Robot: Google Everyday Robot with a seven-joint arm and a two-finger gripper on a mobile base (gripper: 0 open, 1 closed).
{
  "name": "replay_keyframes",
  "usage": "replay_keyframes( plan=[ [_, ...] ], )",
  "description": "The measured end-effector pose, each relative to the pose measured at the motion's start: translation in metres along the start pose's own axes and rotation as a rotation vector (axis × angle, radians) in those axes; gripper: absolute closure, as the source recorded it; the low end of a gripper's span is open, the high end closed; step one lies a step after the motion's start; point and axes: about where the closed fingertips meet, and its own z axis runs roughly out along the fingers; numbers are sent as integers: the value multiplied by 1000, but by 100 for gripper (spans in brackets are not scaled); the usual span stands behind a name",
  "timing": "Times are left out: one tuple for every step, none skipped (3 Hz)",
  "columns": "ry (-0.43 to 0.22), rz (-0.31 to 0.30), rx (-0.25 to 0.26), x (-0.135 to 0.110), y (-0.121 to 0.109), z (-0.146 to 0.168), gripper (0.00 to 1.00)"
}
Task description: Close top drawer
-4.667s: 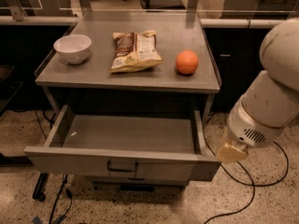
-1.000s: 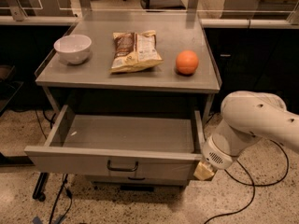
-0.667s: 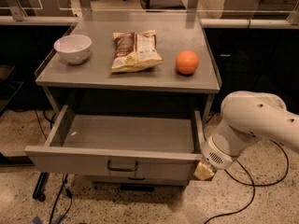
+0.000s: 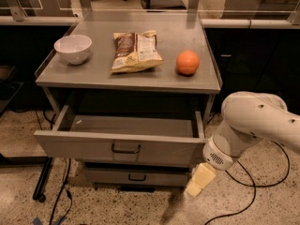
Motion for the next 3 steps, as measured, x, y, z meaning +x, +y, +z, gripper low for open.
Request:
replay_keyframes(
  plan=[
    [0, 0, 0, 0, 0, 0, 0],
    [0, 0, 0, 0, 0, 0, 16],
    [0, 0, 0, 0, 0, 0, 37]
  ],
)
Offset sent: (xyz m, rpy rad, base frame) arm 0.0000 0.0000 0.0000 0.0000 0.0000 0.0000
